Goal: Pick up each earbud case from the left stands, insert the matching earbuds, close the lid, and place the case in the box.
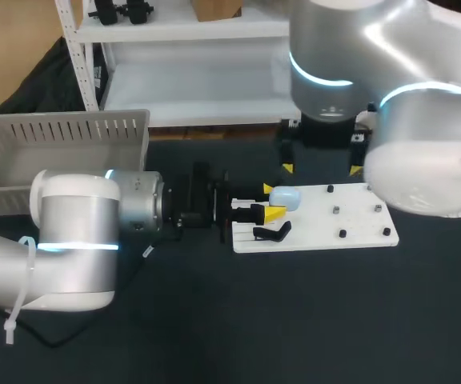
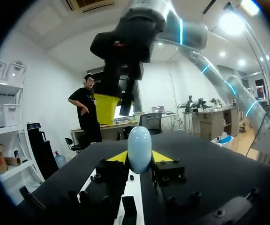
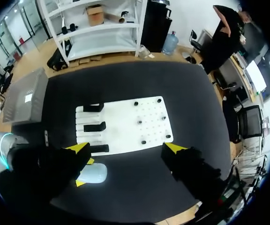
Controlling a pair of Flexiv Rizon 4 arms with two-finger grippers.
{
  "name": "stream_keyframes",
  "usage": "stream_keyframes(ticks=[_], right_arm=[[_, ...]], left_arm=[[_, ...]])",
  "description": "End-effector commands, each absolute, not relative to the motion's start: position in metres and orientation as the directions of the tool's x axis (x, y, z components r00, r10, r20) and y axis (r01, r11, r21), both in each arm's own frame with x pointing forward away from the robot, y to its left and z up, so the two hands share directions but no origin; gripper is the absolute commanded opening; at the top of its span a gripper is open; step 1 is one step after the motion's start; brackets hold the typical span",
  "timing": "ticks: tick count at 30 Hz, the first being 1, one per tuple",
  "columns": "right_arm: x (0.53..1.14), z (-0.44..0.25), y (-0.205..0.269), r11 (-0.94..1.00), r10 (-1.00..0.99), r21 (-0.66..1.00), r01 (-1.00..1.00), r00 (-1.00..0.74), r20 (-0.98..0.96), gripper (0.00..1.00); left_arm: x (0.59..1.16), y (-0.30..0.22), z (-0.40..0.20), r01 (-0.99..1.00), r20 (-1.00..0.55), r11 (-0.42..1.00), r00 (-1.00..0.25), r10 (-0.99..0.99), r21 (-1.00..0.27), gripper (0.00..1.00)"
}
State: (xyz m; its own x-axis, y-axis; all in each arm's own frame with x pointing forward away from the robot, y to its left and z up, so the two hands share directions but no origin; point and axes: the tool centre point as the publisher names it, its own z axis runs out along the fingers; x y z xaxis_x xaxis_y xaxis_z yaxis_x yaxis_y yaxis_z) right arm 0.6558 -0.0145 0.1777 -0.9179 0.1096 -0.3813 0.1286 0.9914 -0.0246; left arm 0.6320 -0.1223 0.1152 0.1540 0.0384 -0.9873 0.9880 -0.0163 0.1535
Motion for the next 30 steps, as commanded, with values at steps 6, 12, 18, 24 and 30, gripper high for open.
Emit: stream_keyframes(ticks=[6,12,18,24,30], right_arm=[[0.633,0.197,-0.042,0.990,0.004,0.127,-0.063,-0.884,-0.468,1.00],[0.628,0.197,-0.045,0.980,-0.053,0.147,-0.134,-0.889,-0.454,1.00],[0.628,0.196,-0.045,0.980,-0.054,0.145,-0.134,-0.888,-0.456,1.00],[0.628,0.196,-0.045,0.980,-0.054,0.145,-0.134,-0.888,-0.456,1.00],[0.628,0.196,-0.045,0.980,-0.054,0.145,-0.134,-0.888,-0.456,1.00]], left_arm=[[0.632,-0.122,0.115,0.988,-0.987,-0.015,0.155,0.039,0.154,0.00],[0.634,-0.105,0.123,0.986,-0.985,0.029,0.160,0.068,0.163,0.00],[0.640,-0.067,0.151,0.970,-0.969,0.113,0.200,0.144,0.217,0.00],[0.649,-0.031,0.181,0.948,-0.934,0.161,0.223,0.280,0.274,0.00],[0.672,0.019,0.186,0.924,-0.916,0.282,0.141,0.375,0.258,0.00]])
